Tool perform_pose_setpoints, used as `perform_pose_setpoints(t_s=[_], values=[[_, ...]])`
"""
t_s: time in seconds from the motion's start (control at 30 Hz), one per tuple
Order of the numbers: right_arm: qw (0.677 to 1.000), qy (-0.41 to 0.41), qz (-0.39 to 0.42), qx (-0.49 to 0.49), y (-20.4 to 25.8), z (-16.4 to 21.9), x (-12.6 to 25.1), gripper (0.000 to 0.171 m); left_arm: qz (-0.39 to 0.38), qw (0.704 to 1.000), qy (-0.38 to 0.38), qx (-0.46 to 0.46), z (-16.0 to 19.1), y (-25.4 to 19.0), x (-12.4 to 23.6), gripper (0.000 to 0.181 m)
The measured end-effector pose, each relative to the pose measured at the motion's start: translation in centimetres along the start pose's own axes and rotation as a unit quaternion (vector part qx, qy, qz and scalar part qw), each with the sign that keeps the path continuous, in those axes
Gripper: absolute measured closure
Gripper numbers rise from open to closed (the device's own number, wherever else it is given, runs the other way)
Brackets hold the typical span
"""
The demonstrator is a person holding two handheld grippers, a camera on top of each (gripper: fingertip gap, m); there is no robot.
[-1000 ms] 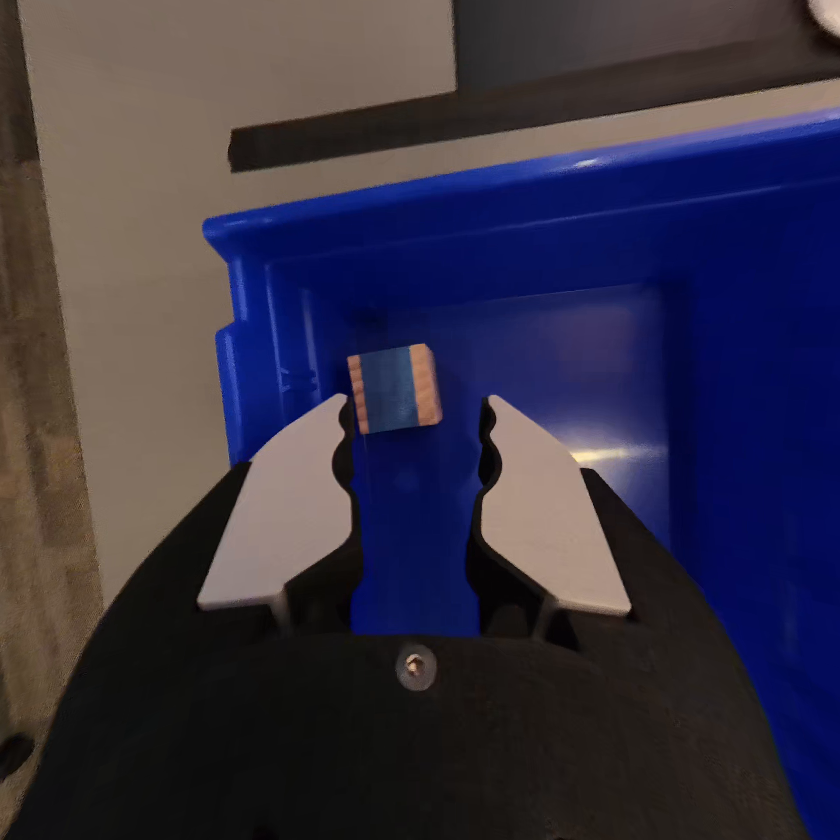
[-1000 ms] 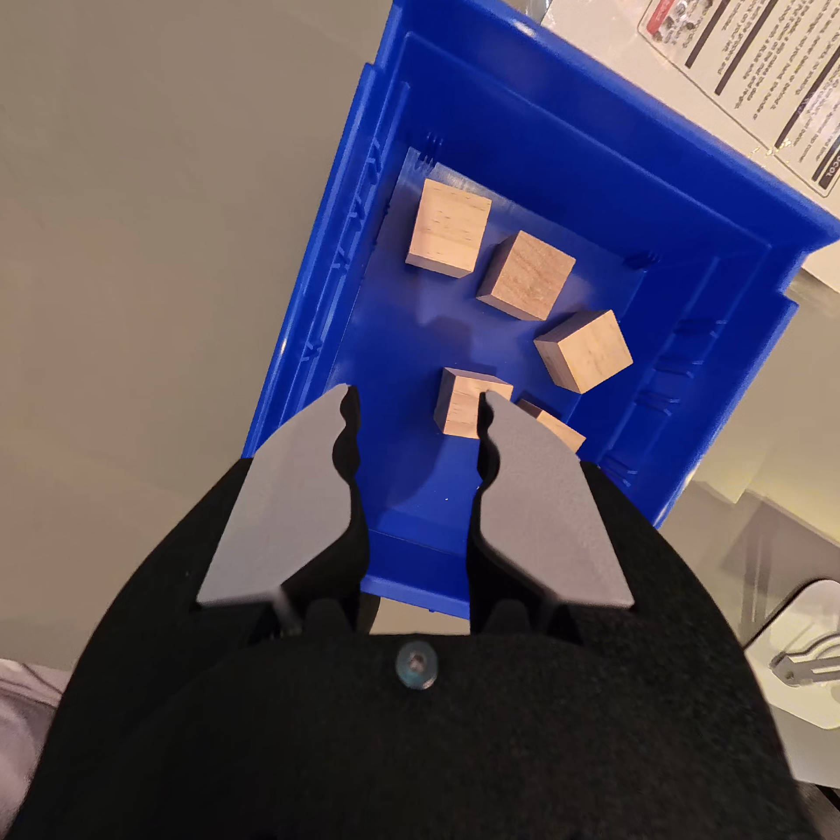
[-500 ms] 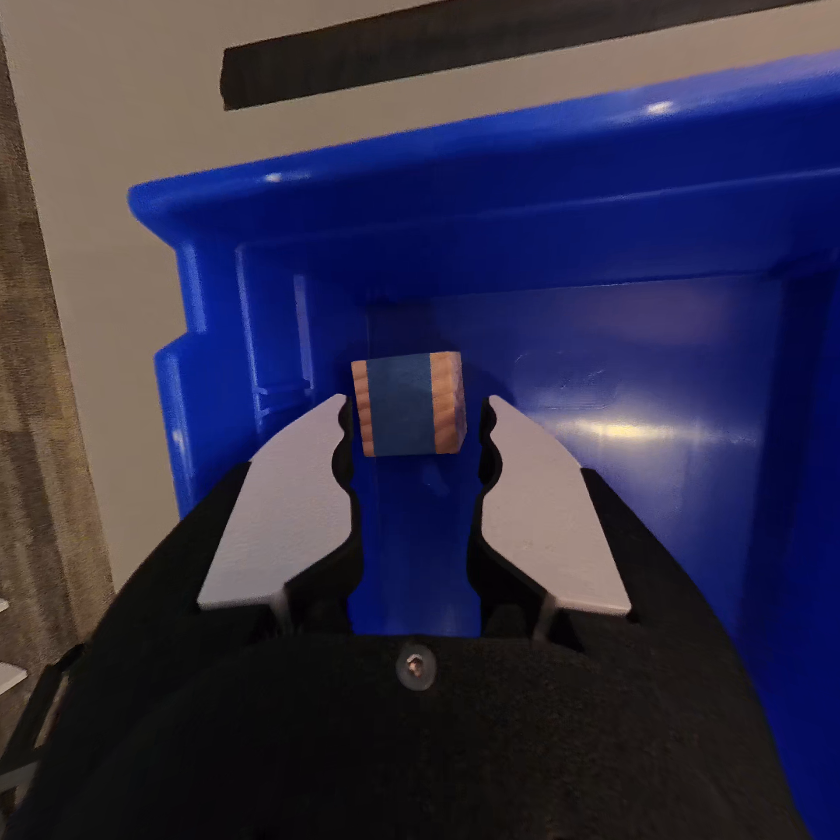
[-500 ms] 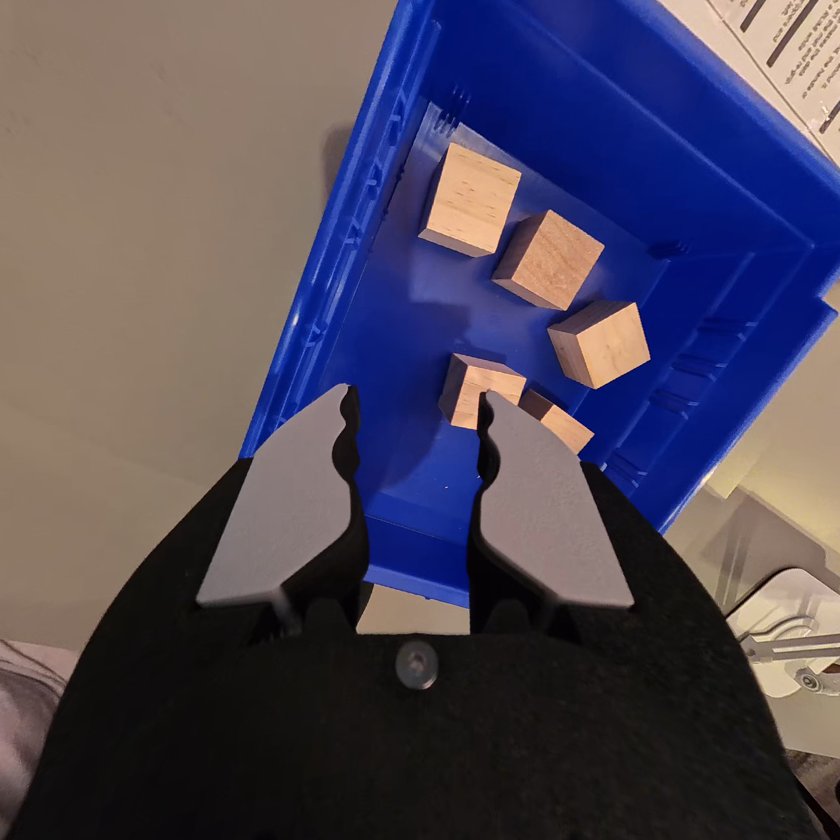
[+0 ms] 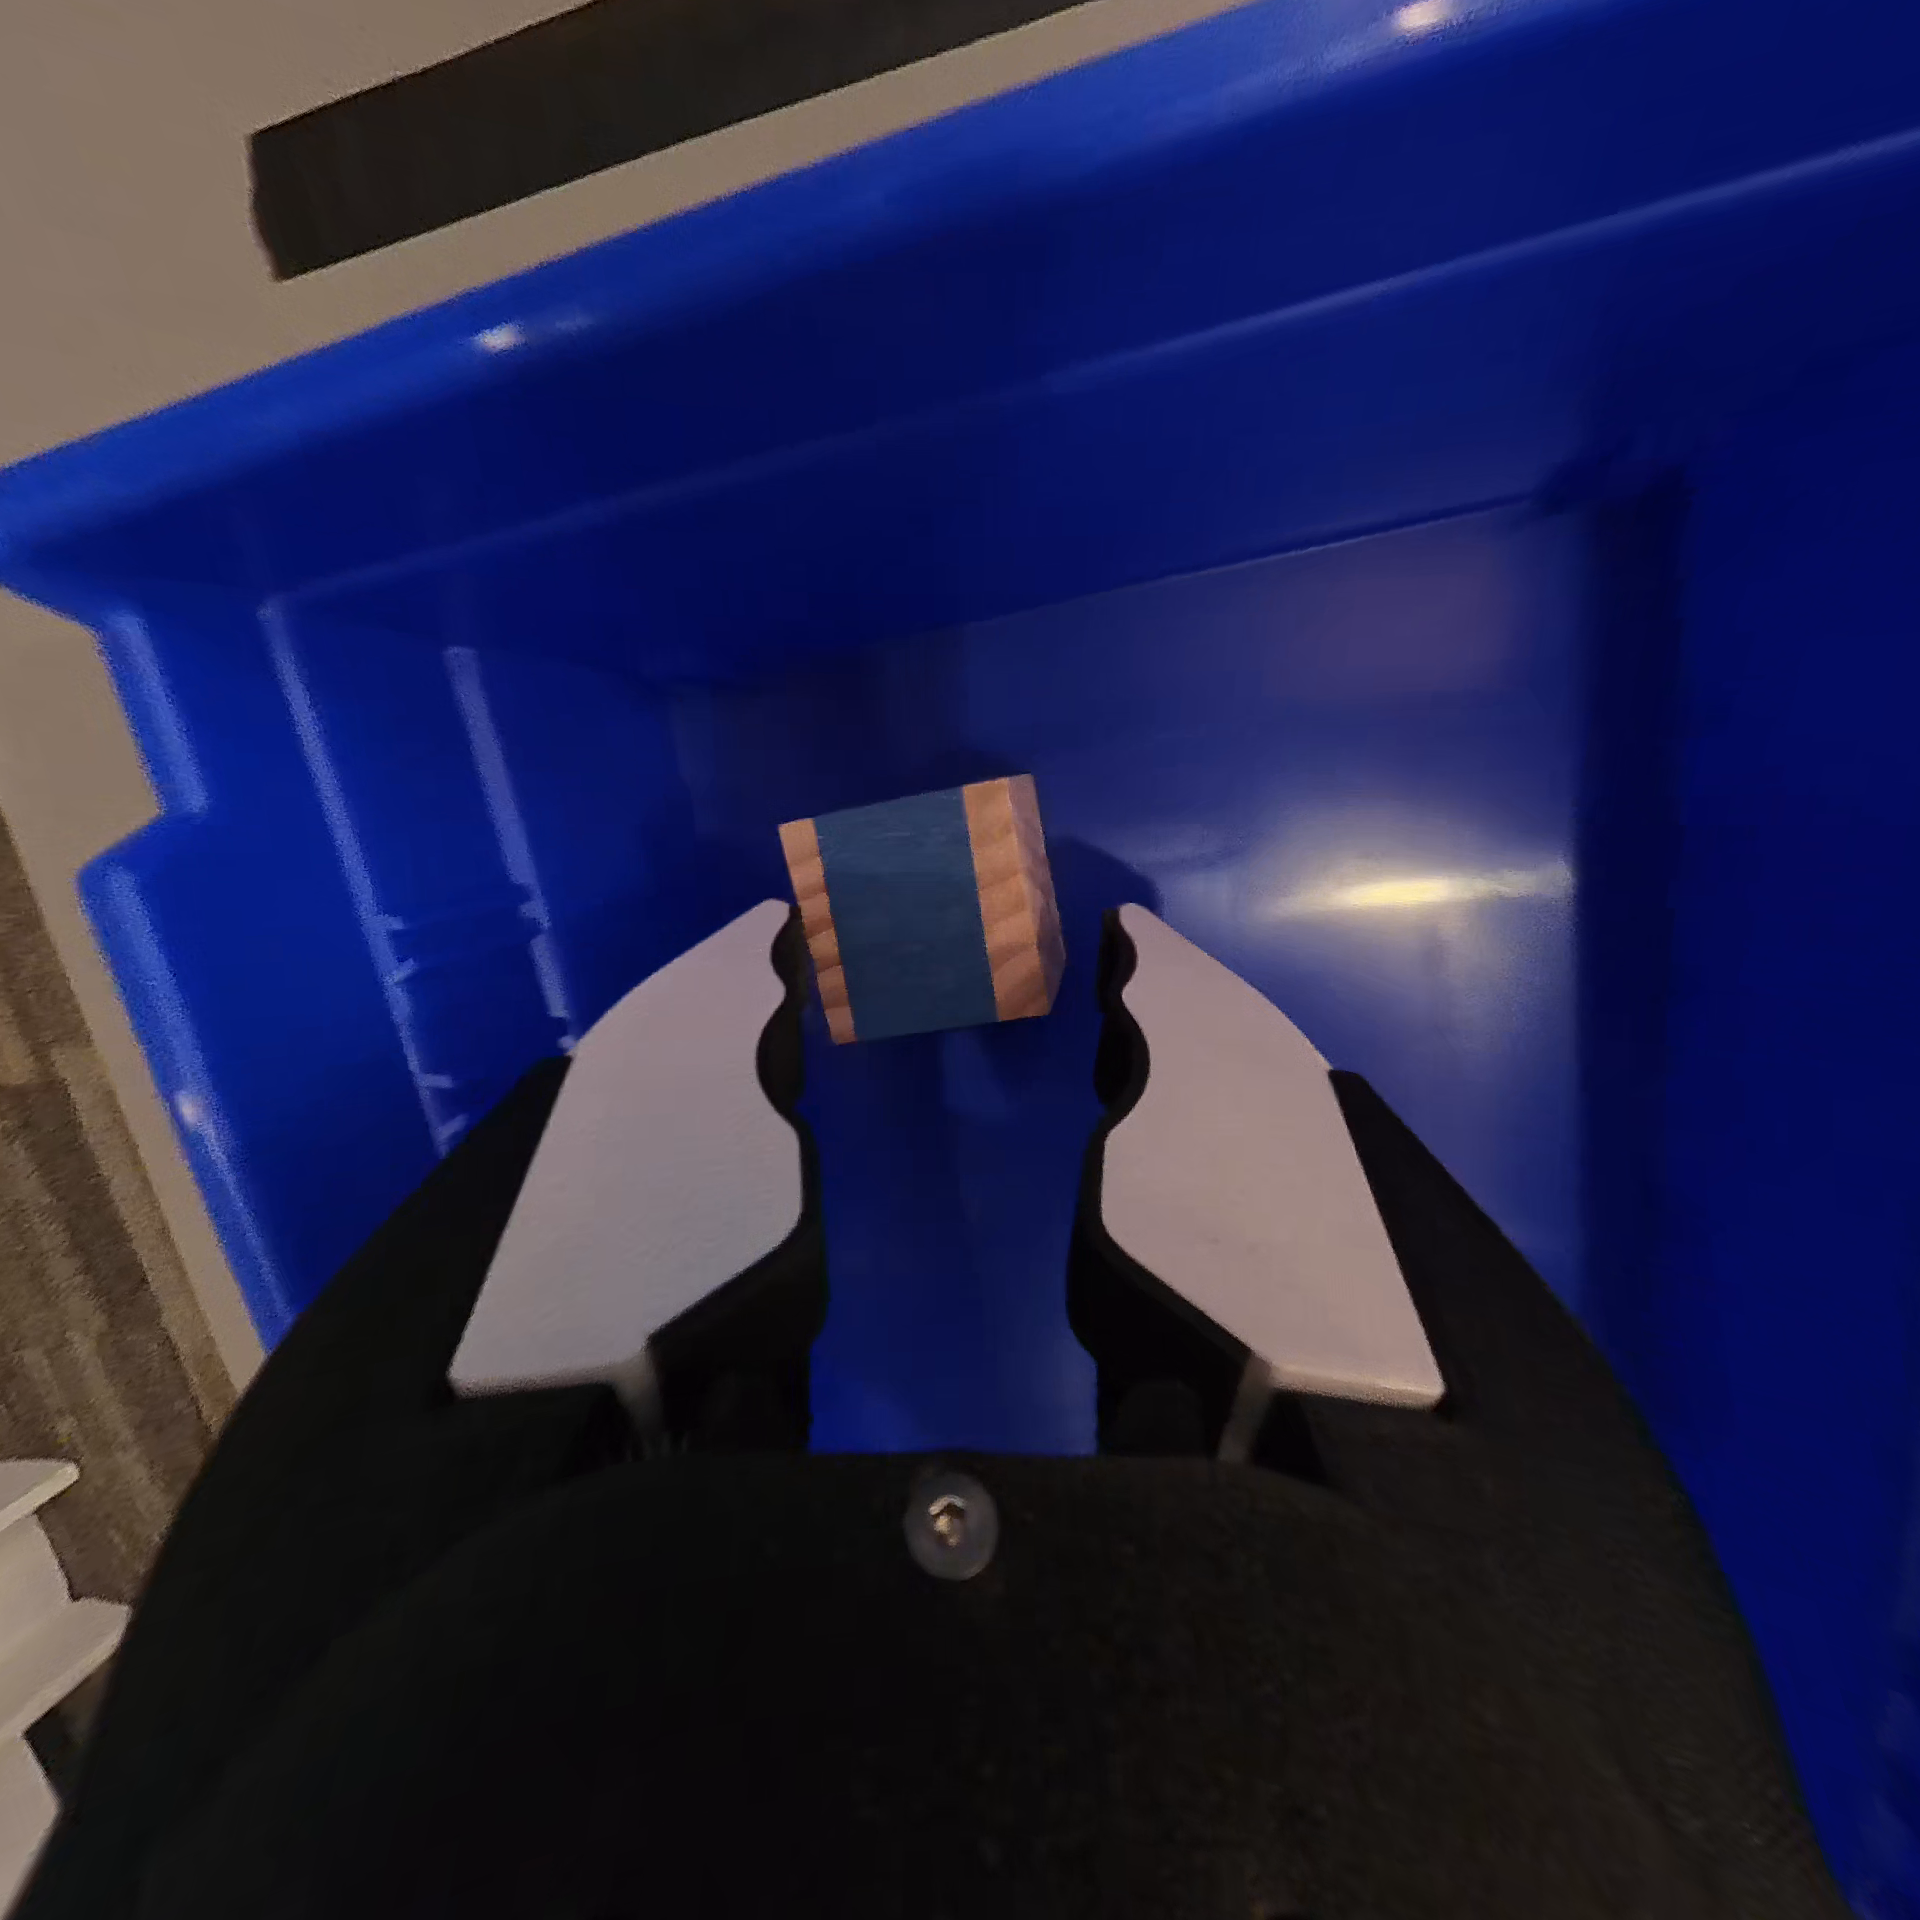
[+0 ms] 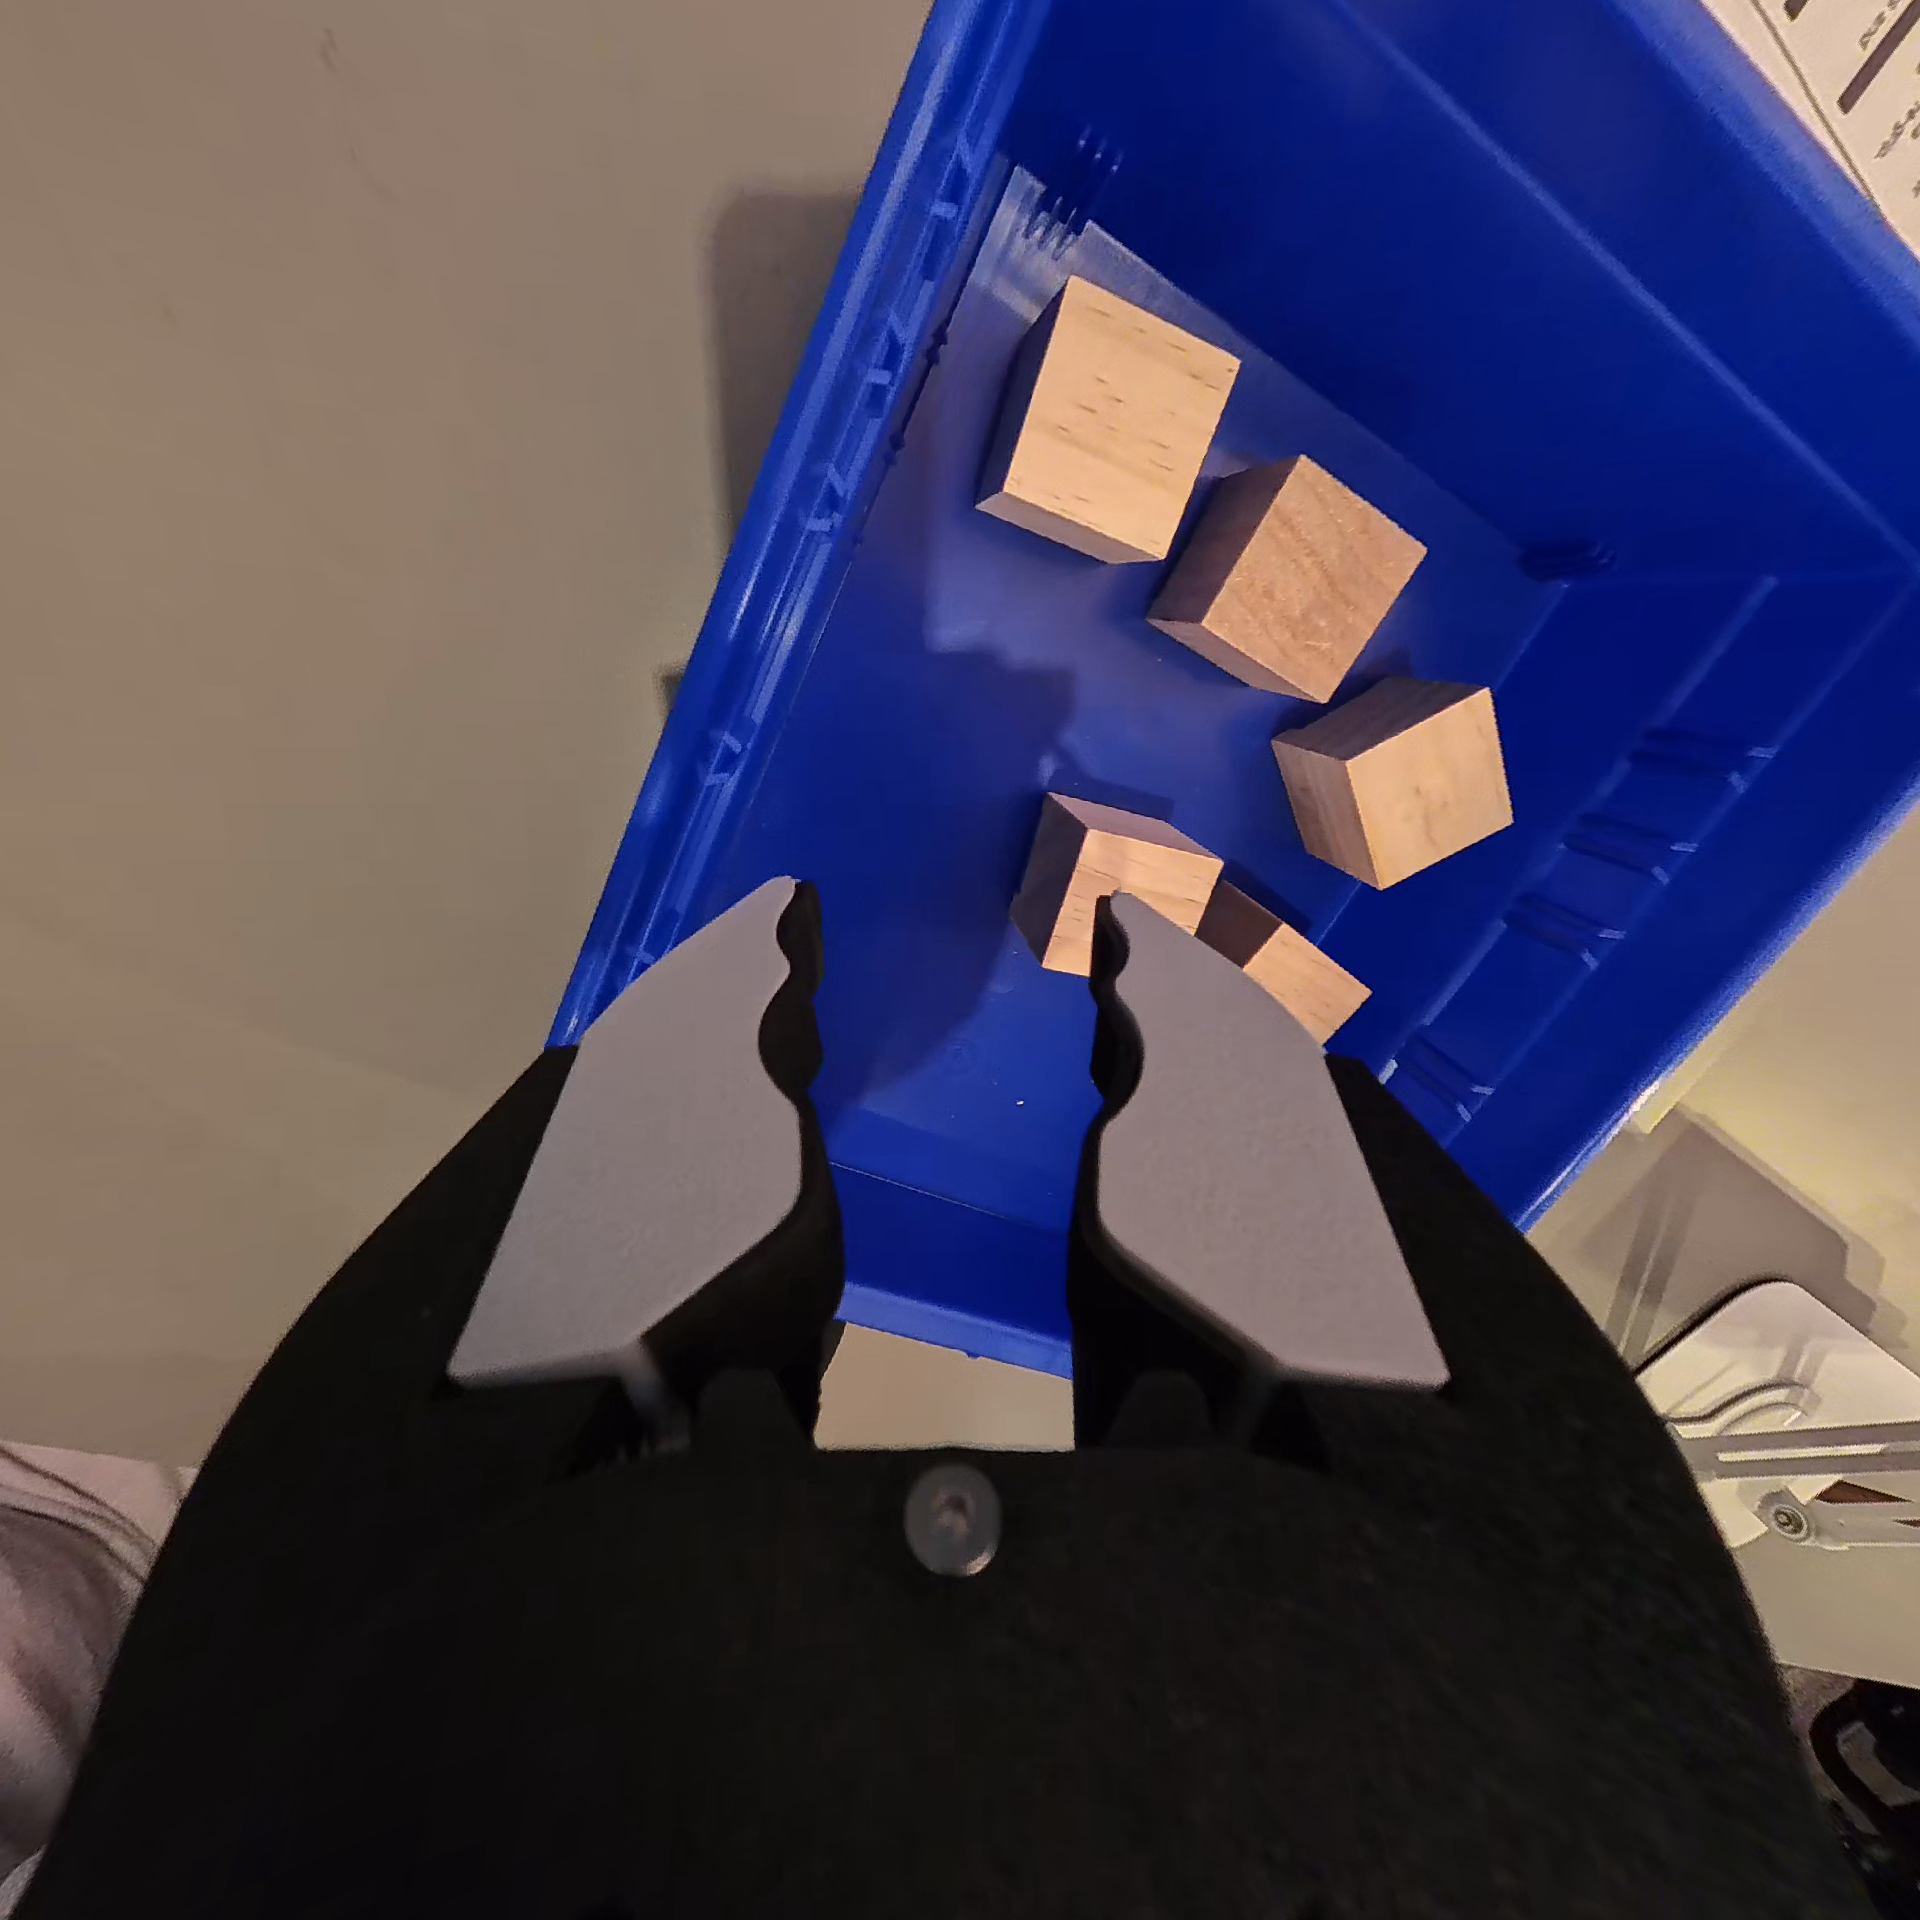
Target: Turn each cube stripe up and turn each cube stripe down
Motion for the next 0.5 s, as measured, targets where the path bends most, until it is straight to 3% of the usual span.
perform_pose_setpoints(t_s=[0.1, 0.17, 0.23, 0.5], values=[[1.000, 0.001, 0.000, 0.002, 0.0, 0.0, 0.0, 0.121, 0.007, 1.000, 0.011, -0.020, -0.1, -1.0, -0.1, 0.117], [1.000, 0.003, 0.001, 0.004, 0.1, 0.1, -0.1, 0.121, -0.010, 1.000, 0.010, -0.027, -0.2, -0.8, 0.0, 0.127], [1.000, 0.003, 0.000, 0.005, 0.2, 0.0, -0.1, 0.121, 0.001, 1.000, -0.002, -0.011, -0.3, -0.6, 0.1, 0.131], [1.000, 0.011, 0.002, 0.016, 0.5, 0.1, -0.2, 0.121, 0.073, 0.996, 0.004, 0.060, 0.1, 0.2, -1.2, 0.119]])
Point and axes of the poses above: each gripper's, where its closed fingertips meet, x back along the fingers, z out of its underside, y = z × x across the jaws, the point moved 5 cm from there along x, back along the fingers, and after that the axes turned 10 degrees about z, right-handed, at the moved point
